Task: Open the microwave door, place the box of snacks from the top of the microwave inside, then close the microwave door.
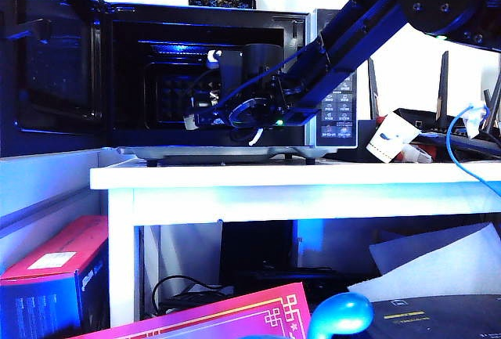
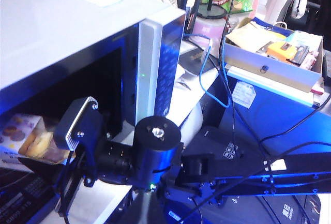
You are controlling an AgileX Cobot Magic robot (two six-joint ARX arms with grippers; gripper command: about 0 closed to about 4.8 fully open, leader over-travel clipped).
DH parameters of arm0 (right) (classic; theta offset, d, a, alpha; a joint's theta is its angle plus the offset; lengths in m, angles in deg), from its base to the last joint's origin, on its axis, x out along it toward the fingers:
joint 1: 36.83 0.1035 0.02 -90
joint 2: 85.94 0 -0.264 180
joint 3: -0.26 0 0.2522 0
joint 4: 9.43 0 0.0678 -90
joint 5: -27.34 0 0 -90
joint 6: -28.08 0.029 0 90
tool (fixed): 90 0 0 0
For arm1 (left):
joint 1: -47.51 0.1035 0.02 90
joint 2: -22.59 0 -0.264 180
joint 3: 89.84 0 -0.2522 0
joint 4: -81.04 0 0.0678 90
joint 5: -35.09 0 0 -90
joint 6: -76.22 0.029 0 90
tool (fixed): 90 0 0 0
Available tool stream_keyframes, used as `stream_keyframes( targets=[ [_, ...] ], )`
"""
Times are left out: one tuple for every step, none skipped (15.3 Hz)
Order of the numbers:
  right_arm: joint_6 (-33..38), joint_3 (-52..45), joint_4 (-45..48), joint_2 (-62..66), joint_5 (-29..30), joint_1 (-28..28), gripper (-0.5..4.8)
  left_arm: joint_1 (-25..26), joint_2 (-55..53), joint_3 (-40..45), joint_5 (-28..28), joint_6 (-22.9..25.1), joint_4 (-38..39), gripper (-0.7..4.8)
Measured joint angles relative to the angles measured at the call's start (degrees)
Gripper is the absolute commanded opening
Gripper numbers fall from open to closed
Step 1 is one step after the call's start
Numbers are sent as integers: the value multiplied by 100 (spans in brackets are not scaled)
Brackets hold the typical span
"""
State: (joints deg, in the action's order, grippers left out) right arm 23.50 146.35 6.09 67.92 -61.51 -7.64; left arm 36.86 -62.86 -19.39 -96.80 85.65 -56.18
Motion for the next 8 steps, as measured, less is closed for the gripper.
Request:
stream_keyframes(
  targets=[
    [-94, 0, 35, 0, -4, -2, 395, 0, 0, 2, 0, 0, 20, -5],
    [-122, 0, 87, 0, -4, 2, 479, 0, 0, 0, 0, 0, 20, -5],
    [-129, 13, 146, -2, -4, 4, 479, 0, 0, 0, 0, 0, 24, -5],
    [-129, 15, 188, -7, -4, 4, 479, 0, 0, 0, 0, 0, 24, -5],
    [-133, 15, 184, -7, -4, 7, 479, 0, 0, 2, 0, 0, 35, -5],
    [-131, 13, 146, -20, -4, 15, 479, 0, 0, 0, 0, 0, 42, -5],
    [-144, 9, -50, -118, -4, 46, 479, 0, 0, 0, 2, 0, 66, -5],
    [-151, 7, -328, -286, -7, 79, 479, 0, 0, 2, 2, 0, 81, -5]
  ],
)
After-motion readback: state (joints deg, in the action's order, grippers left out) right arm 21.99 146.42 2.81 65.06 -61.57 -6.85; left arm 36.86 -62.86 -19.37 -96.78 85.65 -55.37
